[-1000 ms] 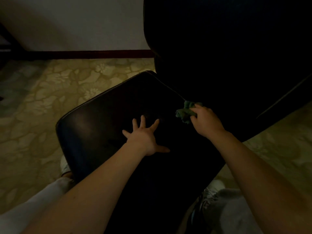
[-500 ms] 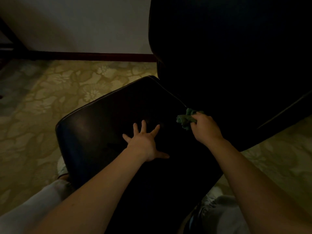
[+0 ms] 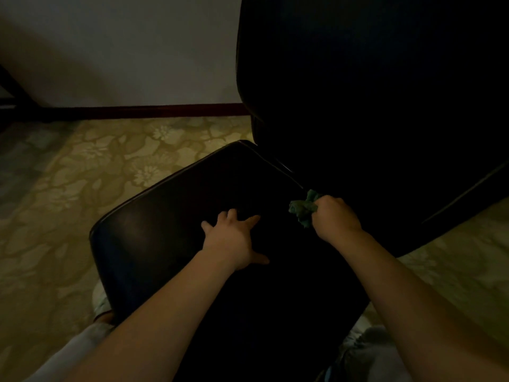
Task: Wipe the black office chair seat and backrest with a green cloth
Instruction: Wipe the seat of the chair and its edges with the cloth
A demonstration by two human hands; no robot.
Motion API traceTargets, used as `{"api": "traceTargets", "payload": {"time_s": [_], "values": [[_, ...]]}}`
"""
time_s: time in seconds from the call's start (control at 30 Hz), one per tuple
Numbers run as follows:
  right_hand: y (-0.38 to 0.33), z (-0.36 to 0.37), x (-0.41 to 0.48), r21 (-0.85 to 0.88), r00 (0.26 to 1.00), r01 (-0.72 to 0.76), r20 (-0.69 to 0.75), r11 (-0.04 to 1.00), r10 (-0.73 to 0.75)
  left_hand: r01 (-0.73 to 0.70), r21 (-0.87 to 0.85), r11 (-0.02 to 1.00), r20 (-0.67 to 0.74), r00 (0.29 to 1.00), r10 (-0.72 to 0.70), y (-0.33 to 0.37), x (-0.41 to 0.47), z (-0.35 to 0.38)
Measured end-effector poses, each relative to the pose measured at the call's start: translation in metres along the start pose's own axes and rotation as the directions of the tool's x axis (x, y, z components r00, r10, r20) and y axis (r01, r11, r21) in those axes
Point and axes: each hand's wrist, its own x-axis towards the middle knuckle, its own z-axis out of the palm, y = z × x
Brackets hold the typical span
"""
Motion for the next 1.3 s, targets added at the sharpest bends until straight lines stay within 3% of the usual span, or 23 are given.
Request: {"api": "traceTargets", "payload": {"time_s": [0.13,0.47,0.73,0.87,1.3], "values": [[-0.002,0.003,0.001,0.01,1.0,0.009,-0.023,1.0,-0.009,0.089,-0.06,0.994,-0.014,0.996,-0.09,-0.021,0.007,0.003],[-0.004,0.015,0.017,0.032,0.987,0.124,-0.106,0.992,-0.12,0.096,-0.121,0.988,0.046,0.995,-0.091,-0.026,0.012,0.012],[-0.012,-0.001,0.01,0.011,0.998,-0.025,-0.059,1.0,0.026,0.121,-0.085,0.989,0.058,0.991,-0.117,-0.02,0.008,0.009],[-0.012,-0.001,0.009,0.005,0.999,-0.026,-0.046,1.0,0.026,0.121,-0.089,0.989,0.064,0.991,-0.116,-0.019,0.007,0.007],[-0.019,0.012,0.027,0.038,0.979,0.179,-0.102,0.983,-0.174,0.142,-0.11,0.984,0.051,0.989,-0.137,-0.019,0.011,0.014]]}}
